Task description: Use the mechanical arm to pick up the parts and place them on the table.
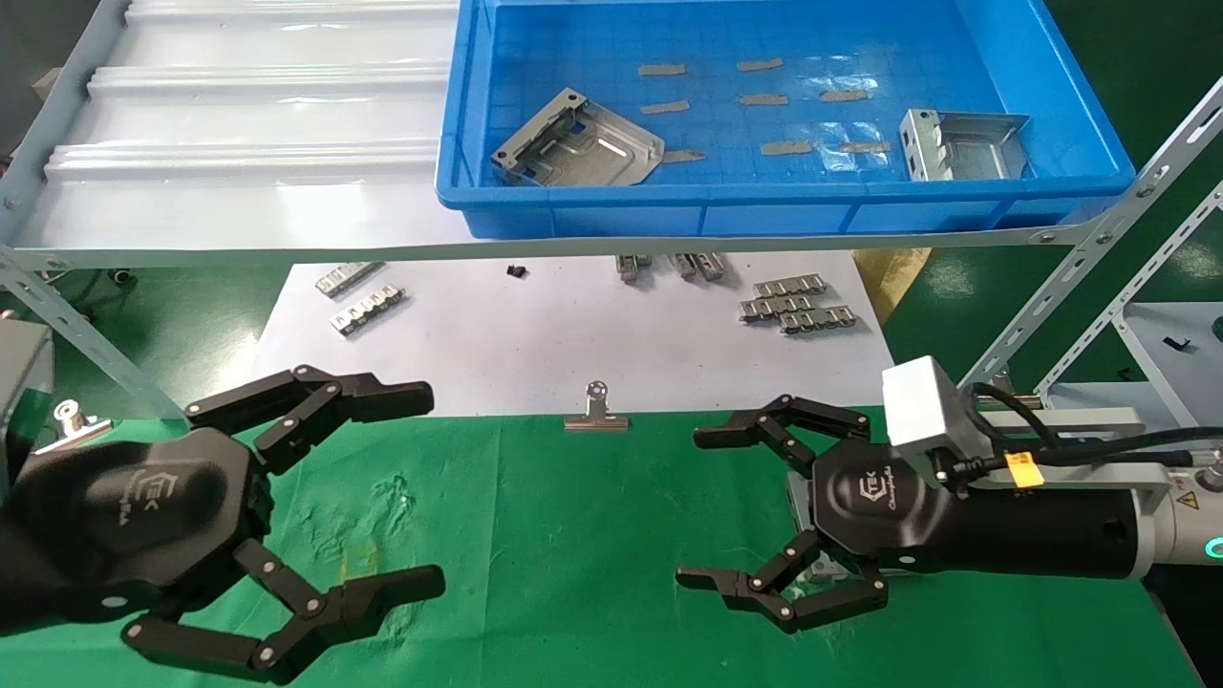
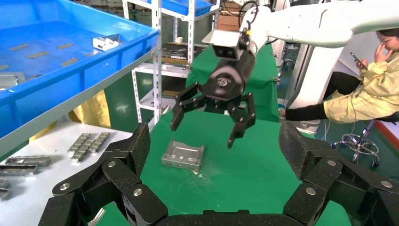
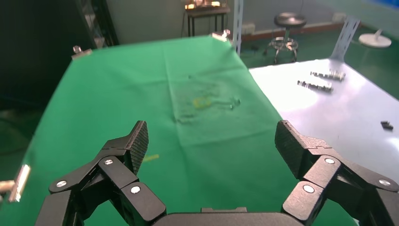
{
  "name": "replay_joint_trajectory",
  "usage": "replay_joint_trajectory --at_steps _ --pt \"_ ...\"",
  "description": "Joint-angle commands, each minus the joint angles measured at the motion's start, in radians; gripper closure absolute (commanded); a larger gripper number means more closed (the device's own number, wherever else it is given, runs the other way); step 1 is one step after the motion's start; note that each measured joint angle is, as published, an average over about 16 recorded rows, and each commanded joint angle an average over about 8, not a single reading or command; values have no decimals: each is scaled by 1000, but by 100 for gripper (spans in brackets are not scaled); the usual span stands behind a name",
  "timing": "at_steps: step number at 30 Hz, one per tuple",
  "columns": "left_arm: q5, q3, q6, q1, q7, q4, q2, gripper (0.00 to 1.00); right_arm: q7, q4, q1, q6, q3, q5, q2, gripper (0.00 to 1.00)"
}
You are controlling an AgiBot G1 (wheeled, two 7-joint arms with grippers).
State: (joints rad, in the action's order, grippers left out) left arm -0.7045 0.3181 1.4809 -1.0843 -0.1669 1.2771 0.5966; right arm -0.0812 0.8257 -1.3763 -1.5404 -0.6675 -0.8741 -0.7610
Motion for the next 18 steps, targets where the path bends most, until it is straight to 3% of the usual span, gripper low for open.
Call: replay_joint_trajectory --at_steps 1,18 --pt "0 0 0 0 0 0 0 0 22 38 25 4 32 12 12 0" --pt "0 1 0 0 0 0 0 0 214 365 240 36 309 114 119 0"
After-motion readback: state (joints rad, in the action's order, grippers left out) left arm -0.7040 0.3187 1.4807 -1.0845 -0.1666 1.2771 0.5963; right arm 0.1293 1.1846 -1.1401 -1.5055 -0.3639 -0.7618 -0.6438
